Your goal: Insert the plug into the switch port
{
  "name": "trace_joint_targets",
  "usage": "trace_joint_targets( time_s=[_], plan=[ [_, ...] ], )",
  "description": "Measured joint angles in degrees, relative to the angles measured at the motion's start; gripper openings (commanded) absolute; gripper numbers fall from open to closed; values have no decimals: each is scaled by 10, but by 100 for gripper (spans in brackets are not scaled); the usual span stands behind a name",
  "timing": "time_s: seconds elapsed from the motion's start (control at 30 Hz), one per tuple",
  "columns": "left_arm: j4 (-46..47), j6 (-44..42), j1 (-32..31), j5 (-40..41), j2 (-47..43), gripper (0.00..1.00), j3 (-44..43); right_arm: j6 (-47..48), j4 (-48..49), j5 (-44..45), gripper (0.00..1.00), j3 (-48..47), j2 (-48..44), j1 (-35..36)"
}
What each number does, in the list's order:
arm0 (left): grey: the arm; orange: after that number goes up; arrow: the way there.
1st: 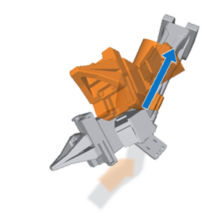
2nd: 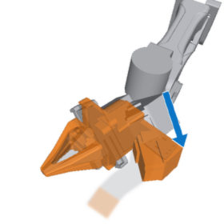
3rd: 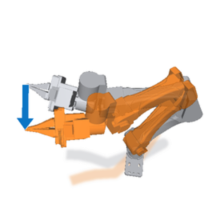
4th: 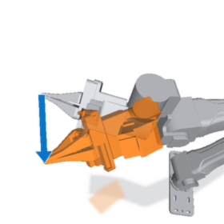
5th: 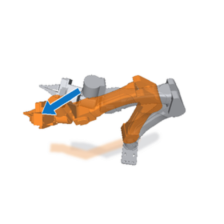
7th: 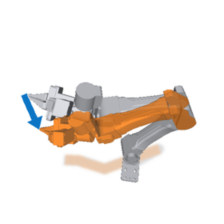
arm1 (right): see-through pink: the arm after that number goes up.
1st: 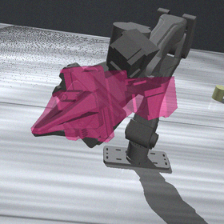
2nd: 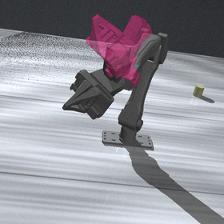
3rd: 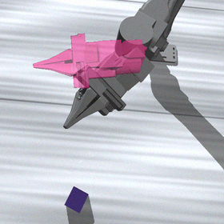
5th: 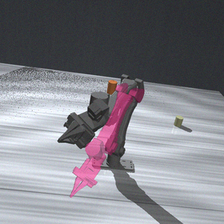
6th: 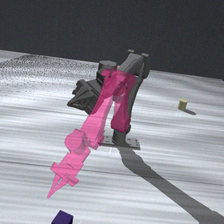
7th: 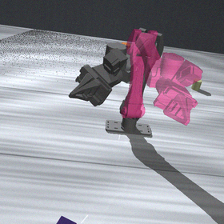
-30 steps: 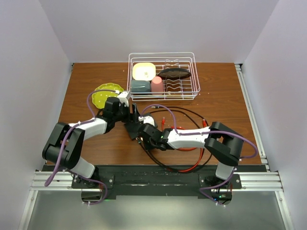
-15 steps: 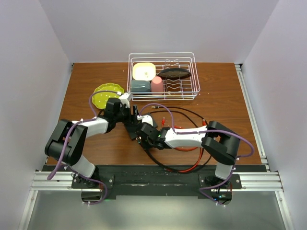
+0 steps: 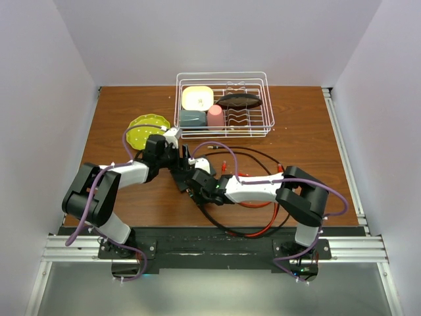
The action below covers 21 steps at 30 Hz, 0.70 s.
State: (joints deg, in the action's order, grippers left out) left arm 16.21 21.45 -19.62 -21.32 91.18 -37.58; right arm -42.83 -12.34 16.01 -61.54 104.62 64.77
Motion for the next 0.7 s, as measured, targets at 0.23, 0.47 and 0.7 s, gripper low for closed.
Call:
trace_joint_targets(
  time_s=[0.23,0.47,0.7],
  plan=[
    [0,0,0,0,0,72,0,-6,-4,0,0,-2,1,-2],
    [0,0,0,0,0,71,0,-14,-2,0,0,1,0,-3],
    [0,0,0,-2,1,71,0,-22,-1,-6,0,1,0,-9]
  ],
)
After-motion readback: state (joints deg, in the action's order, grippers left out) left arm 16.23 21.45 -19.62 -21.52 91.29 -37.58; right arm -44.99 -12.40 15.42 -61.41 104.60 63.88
